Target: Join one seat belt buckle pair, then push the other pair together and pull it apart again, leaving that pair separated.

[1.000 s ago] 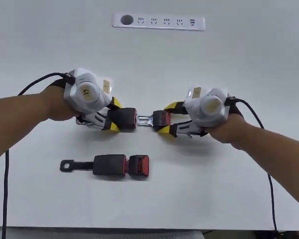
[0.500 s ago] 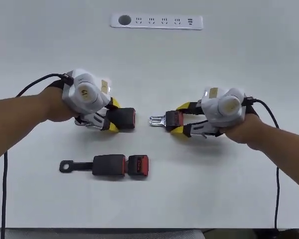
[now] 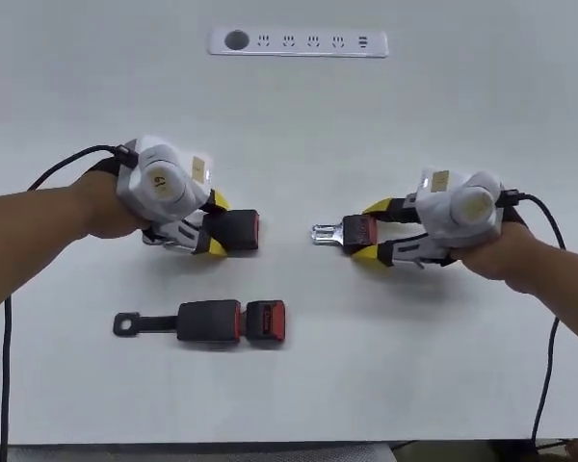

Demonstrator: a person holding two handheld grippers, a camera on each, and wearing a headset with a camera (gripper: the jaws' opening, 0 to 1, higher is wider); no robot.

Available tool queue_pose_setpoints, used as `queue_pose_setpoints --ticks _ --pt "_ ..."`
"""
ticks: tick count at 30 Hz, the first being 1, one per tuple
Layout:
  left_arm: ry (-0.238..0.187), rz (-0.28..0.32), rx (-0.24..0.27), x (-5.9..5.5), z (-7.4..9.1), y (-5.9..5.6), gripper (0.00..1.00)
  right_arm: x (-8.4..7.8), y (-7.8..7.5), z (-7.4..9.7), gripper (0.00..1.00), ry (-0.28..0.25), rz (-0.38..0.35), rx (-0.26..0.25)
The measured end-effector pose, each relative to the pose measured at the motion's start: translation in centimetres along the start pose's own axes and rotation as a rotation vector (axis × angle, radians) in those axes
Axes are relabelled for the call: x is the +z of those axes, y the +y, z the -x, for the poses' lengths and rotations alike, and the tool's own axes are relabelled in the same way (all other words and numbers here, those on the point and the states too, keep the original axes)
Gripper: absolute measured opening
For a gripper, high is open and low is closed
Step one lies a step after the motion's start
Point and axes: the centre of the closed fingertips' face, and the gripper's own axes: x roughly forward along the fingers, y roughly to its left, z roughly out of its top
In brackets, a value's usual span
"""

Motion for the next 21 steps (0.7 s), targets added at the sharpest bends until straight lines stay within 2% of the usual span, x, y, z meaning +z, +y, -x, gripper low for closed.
queue_pose_setpoints --ticks 14,21 --pt "0.000 -0.002 -0.001 -0.2 0.0 0.1 0.34 -2.0 -0.2 1.4 0.36 0.009 -0.012 -0.015" --pt "-0.001 -0.001 -0.001 -0.2 0.0 0.1 0.34 -2.3 -0.1 1.6 0.37 0.012 -0.012 -0.019"
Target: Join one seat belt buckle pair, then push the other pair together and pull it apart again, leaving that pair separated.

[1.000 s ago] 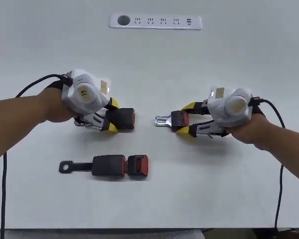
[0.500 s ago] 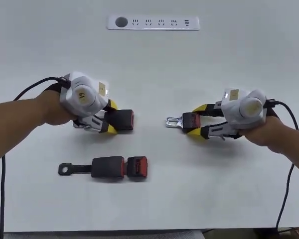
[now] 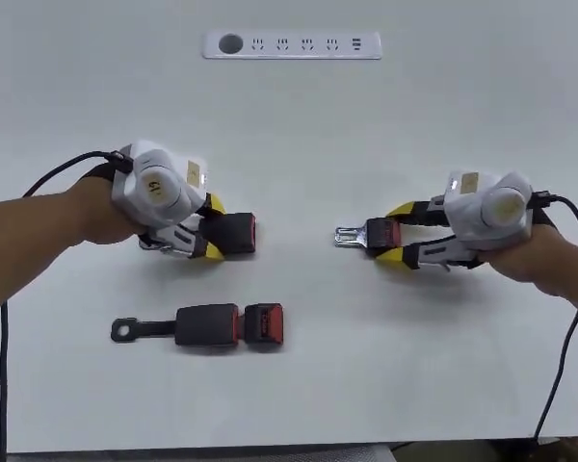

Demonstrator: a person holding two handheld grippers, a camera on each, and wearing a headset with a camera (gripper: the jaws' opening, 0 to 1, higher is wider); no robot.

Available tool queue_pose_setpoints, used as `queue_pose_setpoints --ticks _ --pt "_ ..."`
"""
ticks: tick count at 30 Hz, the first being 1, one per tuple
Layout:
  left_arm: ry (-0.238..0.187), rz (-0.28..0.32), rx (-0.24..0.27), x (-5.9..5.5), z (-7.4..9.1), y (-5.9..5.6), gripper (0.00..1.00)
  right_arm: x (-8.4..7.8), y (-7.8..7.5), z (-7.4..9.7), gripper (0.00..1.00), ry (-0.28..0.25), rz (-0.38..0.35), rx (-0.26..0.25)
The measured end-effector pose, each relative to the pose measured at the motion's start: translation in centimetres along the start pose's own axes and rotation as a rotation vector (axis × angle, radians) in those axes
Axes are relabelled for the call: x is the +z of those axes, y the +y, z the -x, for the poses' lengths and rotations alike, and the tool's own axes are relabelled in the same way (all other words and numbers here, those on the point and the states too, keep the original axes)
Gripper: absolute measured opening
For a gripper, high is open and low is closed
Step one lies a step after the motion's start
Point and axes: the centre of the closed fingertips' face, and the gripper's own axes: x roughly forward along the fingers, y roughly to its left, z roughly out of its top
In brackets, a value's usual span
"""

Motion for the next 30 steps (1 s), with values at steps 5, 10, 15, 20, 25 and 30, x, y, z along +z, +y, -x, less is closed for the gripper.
queue_pose_setpoints --ticks 5,10,15,20,25,30 --pt "0.001 0.001 0.001 0.0 0.0 0.0 0.34 -0.2 0.0 0.1 0.37 -0.001 0.000 0.000" --pt "-0.002 0.002 0.001 0.0 0.0 0.0 0.34 -0.8 -0.3 0.7 0.37 0.001 -0.010 -0.007" --pt "-0.006 0.005 0.001 -0.1 0.0 0.0 0.34 -1.2 -0.5 1.3 0.37 0.002 -0.012 -0.009" --pt "-0.007 0.004 0.000 -0.1 0.0 0.0 0.34 -1.8 -0.8 1.9 0.37 0.007 -0.024 -0.010" --pt "-0.003 0.004 0.001 -0.1 0.0 -0.1 0.34 -2.1 -0.9 2.1 0.37 0.014 -0.022 -0.009" --pt "0.001 0.007 0.003 0.0 0.0 -0.1 0.34 -2.0 -0.8 2.1 0.37 0.015 -0.021 -0.008"
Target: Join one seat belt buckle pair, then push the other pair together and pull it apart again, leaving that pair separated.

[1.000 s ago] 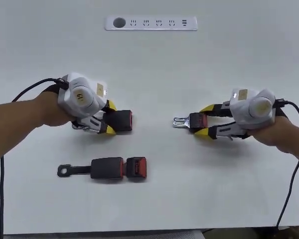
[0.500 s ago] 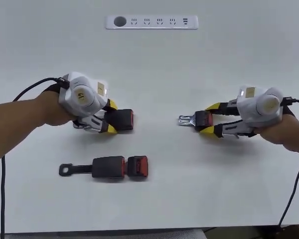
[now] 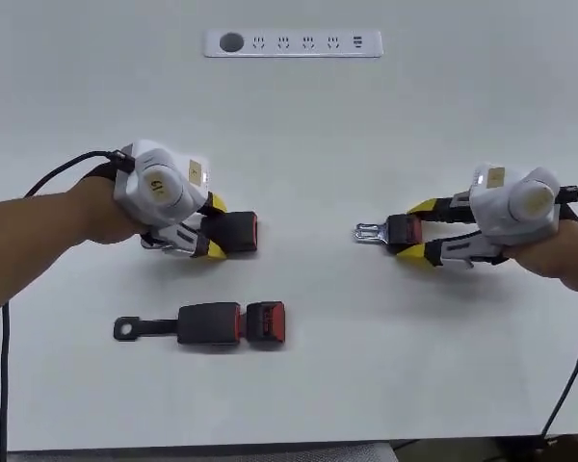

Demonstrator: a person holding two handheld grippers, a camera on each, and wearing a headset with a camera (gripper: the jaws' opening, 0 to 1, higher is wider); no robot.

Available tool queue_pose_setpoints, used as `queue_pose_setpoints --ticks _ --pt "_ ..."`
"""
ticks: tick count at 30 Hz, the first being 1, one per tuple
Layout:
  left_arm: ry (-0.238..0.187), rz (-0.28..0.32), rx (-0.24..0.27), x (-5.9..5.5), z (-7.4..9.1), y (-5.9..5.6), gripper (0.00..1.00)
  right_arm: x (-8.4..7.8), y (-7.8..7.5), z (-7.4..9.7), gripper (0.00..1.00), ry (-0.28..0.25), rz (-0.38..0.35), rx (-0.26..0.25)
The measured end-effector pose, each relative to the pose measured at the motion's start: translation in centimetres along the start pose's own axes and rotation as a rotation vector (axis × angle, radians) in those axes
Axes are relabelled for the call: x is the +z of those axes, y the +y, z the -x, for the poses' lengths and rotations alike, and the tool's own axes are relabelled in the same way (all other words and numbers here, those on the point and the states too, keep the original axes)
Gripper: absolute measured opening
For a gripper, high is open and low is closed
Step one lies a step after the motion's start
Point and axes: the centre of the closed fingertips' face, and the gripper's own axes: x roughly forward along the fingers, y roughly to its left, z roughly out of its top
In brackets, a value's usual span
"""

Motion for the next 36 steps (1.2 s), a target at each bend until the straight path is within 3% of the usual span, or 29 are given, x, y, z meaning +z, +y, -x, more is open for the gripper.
queue_pose_setpoints --ticks 9,11,13,15,16,19,21,24,28,36 --pt "0.010 0.004 0.001 0.1 0.0 0.0 0.35 0.1 0.1 -0.1 0.38 0.021 0.018 -0.013" --pt "0.034 -0.046 -0.011 0.0 0.0 -0.4 0.39 0.2 0.2 -0.2 0.44 0.023 0.008 -0.018" --pt "0.052 -0.042 -0.027 -0.1 0.0 -1.0 0.45 0.7 0.1 -0.2 0.52 0.002 -0.018 -0.045" --pt "0.058 -0.016 -0.018 -0.1 0.2 -1.1 0.52 1.2 -0.1 -0.1 0.56 -0.015 -0.034 -0.069" --pt "0.065 0.025 -0.002 -0.4 0.4 -1.0 0.54 1.4 -0.1 0.0 0.59 -0.018 -0.037 -0.084" --pt "0.025 0.067 0.013 0.0 1.0 -1.0 0.64 1.9 -0.6 0.2 0.67 -0.035 -0.034 -0.138" --pt "0.039 0.091 0.061 -0.5 1.8 -0.6 0.68 2.3 -0.6 0.4 0.71 -0.048 -0.060 -0.162" --pt "-0.004 0.186 0.094 -0.2 2.7 -0.6 0.73 2.8 -0.6 0.7 0.73 -0.059 -0.076 -0.193" --pt "-0.029 0.267 0.169 -0.4 4.0 -0.2 0.81 3.5 -0.3 1.1 0.78 -0.102 -0.145 -0.245" --pt "-0.119 0.374 0.270 -0.4 6.9 -1.5 0.89 4.0 1.1 1.8 0.80 -0.141 -0.177 -0.303"
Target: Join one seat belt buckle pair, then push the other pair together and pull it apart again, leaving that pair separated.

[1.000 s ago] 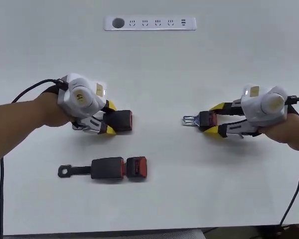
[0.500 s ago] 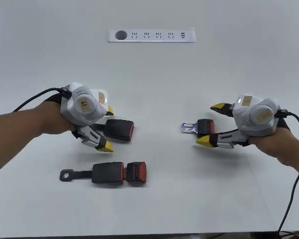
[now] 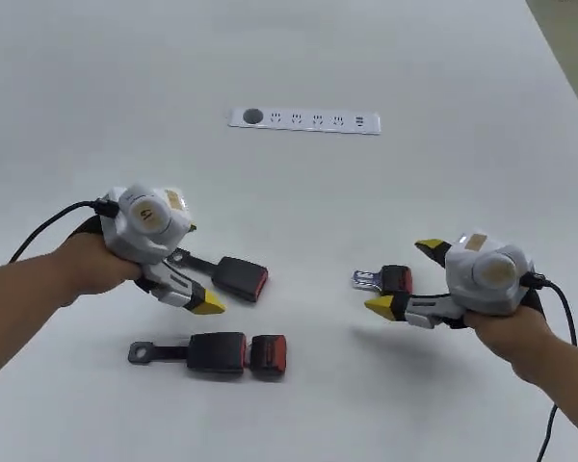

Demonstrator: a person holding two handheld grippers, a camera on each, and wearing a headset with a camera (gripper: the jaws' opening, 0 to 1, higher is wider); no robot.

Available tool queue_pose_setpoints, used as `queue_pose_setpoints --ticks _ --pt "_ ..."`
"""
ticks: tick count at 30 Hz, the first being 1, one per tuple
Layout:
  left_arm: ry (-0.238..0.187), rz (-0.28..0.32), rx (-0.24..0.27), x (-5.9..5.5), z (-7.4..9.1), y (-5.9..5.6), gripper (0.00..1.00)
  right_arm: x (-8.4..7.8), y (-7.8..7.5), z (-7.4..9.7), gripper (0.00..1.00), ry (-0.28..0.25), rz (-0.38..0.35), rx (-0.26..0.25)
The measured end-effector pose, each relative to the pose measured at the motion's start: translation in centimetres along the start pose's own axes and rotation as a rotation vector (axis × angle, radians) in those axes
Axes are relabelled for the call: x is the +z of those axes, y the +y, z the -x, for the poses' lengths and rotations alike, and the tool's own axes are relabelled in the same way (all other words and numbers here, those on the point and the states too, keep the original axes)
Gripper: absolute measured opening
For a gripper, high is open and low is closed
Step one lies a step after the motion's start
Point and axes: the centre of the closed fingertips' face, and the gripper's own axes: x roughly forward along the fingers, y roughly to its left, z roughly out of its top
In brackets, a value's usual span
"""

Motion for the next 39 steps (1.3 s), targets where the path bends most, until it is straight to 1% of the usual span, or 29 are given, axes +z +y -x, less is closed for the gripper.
queue_pose_setpoints --ticks 2,3,4,5,7,9,10,12,13,15,16,19,22,25,29,32,35,37,39 --pt "-0.026 0.042 0.028 -0.1 0.9 -0.1 0.90 0.1 0.5 0.5 0.81 -0.013 -0.014 -0.013" --pt "-0.031 0.048 0.035 -0.1 1.1 -0.1 0.90 0.2 0.6 0.6 0.81 -0.015 -0.015 -0.016" --pt "-0.053 0.065 0.048 -0.1 1.6 -0.2 0.91 0.2 0.9 0.9 0.82 -0.021 -0.017 -0.023" --pt "-0.065 0.076 0.051 -0.1 2.0 -0.4 0.91 0.4 1.3 1.2 0.82 -0.029 -0.025 -0.027" --pt "-0.100 0.086 0.077 -0.1 3.0 -0.5 0.91 0.4 1.7 1.6 0.82 -0.037 -0.026 -0.037" --pt "-0.109 0.103 0.089 -0.5 3.9 -1.0 0.92 0.4 2.4 2.0 0.84 -0.040 -0.030 -0.040" --pt "-0.121 0.111 0.097 -0.7 4.4 -1.1 0.92 0.4 2.8 2.3 0.85 -0.043 -0.023 -0.043" --pt "-0.136 0.115 0.105 -1.1 5.4 -1.5 0.93 0.4 3.4 2.9 0.86 -0.042 -0.015 -0.048" --pt "-0.155 0.118 0.106 -1.0 5.8 -1.7 0.93 0.5 3.7 3.1 0.86 -0.046 -0.014 -0.051" --pt "-0.213 0.111 0.112 -0.7 6.8 -2.2 0.93 0.5 4.2 3.5 0.88 -0.055 0.002 -0.059" --pt "-0.214 0.113 0.116 -0.9 7.2 -2.4 0.94 0.4 4.4 3.7 0.89 -0.056 0.011 -0.062" --pt "-0.245 0.118 0.142 -1.3 8.5 -2.7 0.97 0.5 5.3 4.4 0.91 -0.070 0.014 -0.067" --pt "-0.276 0.110 0.157 -1.6 9.6 -3.3 0.98 0.6 6.2 5.0 0.92 -0.080 0.037 -0.069" --pt "-0.268 0.097 0.167 -2.5 10.3 -3.9 0.99 0.7 7.1 5.6 0.94 -0.092 0.048 -0.069" --pt "-0.289 0.100 0.166 -3.1 11.2 -4.9 1.00 0.6 8.1 6.2 0.94 -0.100 0.065 -0.062" --pt "-0.277 0.062 0.151 -3.8 11.6 -6.2 1.00 0.5 9.3 6.7 0.94 -0.103 0.084 -0.050" --pt "-0.296 0.053 0.131 -3.7 12.2 -7.1 1.00 0.4 10.1 7.0 0.95 -0.106 0.096 -0.040" --pt "-0.296 0.044 0.127 -3.8 12.5 -7.5 1.00 0.3 10.6 7.3 0.95 -0.106 0.098 -0.043" --pt "-0.296 0.036 0.123 -4.0 12.7 -7.8 1.00 0.3 11.0 7.6 0.95 -0.119 0.084 -0.047"
